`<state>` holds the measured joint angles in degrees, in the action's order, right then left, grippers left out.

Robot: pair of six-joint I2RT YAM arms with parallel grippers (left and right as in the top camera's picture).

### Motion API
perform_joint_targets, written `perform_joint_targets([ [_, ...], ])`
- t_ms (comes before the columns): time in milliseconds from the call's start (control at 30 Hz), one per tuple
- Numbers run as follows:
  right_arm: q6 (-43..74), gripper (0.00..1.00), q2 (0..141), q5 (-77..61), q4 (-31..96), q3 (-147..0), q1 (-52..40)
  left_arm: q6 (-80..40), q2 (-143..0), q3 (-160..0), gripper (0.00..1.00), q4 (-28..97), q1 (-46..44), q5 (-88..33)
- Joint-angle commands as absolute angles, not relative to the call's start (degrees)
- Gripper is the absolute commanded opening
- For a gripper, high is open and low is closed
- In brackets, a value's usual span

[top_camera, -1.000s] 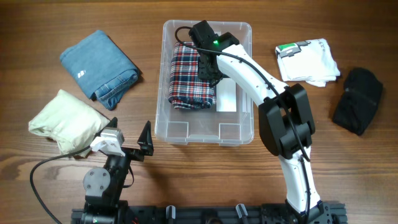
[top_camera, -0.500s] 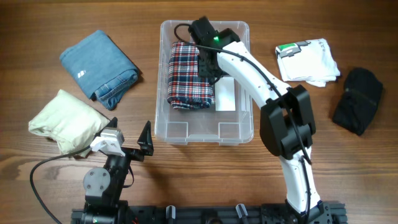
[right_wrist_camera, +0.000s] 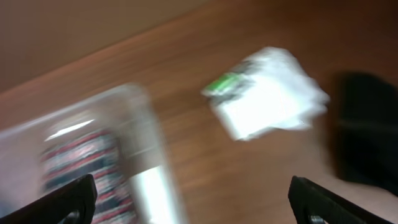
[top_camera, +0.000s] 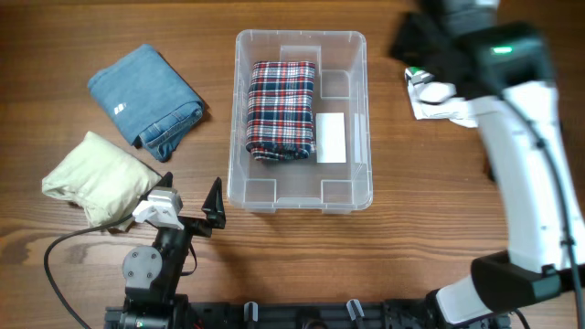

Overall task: Pack container
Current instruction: 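Move the right gripper to the black garment and grasp it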

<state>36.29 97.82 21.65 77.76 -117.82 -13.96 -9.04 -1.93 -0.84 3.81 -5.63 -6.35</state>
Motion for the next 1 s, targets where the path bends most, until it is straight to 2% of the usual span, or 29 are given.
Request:
perform_joint_targets([
  [0,43.7,1.00,99.1,23.4,83.7,-117.3,-3.6,-8.1,-1.9,-0.4,1.00,3.7,-5.9,-6.8],
  [133,43.5,1.00,99.1,17.0,85.3,-114.4,8.1,-8.1,-1.9,-0.4,1.00,3.7,-5.9,-6.8],
  [300,43.2,1.00,99.2,16.2,82.7,-108.7,20.4,-8.1,-1.9,-0.4,1.00,3.7,-5.9,-6.8],
  [400,36.6,1.00,99.2,14.0,77.6,-103.5,25.1,-8.1,-1.9,-0.4,1.00,3.7,-5.9,-6.8],
  [600,20.3,1.00,99.2,7.4,61.7,-87.0,30.4,-8.1,-1.9,-0.4,1.00,3.7,-5.9,-6.8],
  [833,18.8,1.00,99.3,5.1,52.1,-79.9,34.2,-8.1,-1.9,-0.4,1.00,3.7,-5.9,-6.8],
  [967,12.0,1.00,100.0,4.1,47.5,-79.9,34.6,-8.1,-1.9,-0.4,1.00,3.7,-5.9,-6.8],
])
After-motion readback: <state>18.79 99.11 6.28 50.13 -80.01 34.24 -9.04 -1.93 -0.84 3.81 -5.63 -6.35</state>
